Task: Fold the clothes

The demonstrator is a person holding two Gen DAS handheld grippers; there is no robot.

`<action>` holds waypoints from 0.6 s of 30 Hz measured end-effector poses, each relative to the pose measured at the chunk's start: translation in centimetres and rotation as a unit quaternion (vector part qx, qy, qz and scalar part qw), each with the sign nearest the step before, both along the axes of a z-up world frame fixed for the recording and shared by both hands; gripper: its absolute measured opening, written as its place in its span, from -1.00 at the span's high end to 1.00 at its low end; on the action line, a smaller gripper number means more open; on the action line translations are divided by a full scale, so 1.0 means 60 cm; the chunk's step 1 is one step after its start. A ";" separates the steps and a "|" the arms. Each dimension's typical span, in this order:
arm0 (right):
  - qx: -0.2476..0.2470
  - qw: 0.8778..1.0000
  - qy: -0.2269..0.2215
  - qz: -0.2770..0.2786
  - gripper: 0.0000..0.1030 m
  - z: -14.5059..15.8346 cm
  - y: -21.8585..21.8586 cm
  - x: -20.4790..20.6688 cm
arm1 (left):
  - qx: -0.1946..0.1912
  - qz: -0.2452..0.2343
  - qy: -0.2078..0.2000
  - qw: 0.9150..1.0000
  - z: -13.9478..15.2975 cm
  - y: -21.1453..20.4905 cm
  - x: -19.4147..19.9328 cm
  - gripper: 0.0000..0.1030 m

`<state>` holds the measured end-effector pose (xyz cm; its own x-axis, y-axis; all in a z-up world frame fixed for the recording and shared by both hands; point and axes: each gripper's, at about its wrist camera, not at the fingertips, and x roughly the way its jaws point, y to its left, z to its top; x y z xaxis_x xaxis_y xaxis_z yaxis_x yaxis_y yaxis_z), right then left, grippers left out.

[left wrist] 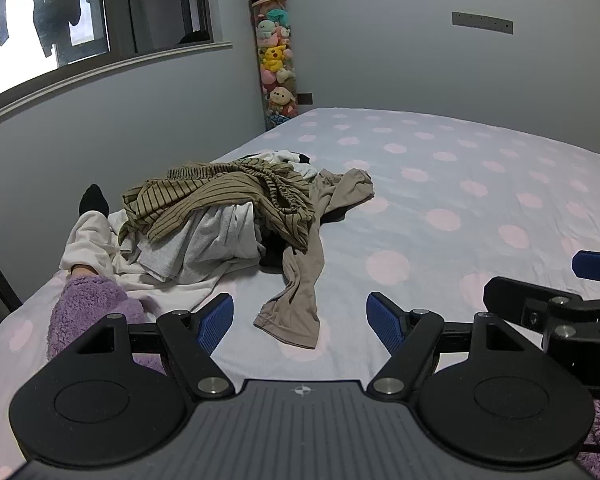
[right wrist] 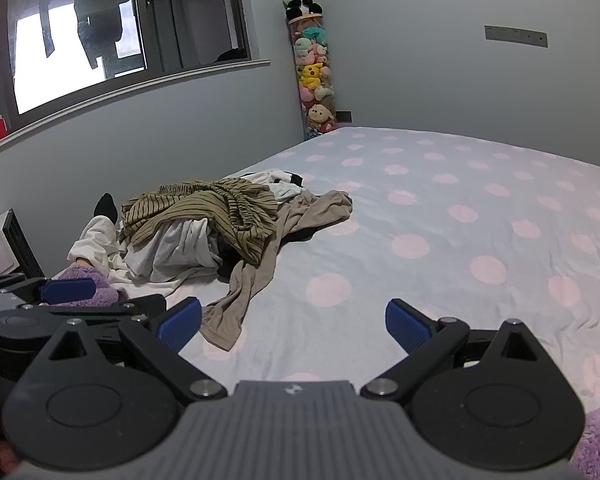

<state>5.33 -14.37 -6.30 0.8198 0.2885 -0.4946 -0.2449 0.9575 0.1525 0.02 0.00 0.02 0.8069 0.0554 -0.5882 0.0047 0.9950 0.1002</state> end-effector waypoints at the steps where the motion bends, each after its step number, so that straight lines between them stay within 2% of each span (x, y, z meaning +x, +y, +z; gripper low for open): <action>1: -0.002 1.000 -0.001 -0.001 -0.93 0.000 0.000 0.000 | -0.001 -0.001 0.001 1.000 0.001 0.000 0.001 -0.41; 9: -0.005 1.000 -0.004 -0.004 -0.93 -0.001 0.002 0.003 | -0.015 -0.005 0.004 1.000 -0.002 0.004 0.003 -0.41; 18: 0.003 1.000 0.003 -0.001 -0.93 -0.003 -0.001 0.005 | -0.006 -0.004 0.004 1.000 -0.002 0.002 0.003 -0.41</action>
<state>5.62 -14.41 -6.51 0.8170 0.2907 -0.4979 -0.2424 0.9567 0.1608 0.18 0.10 -0.11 0.8028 0.0415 -0.5948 0.0141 0.9960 0.0885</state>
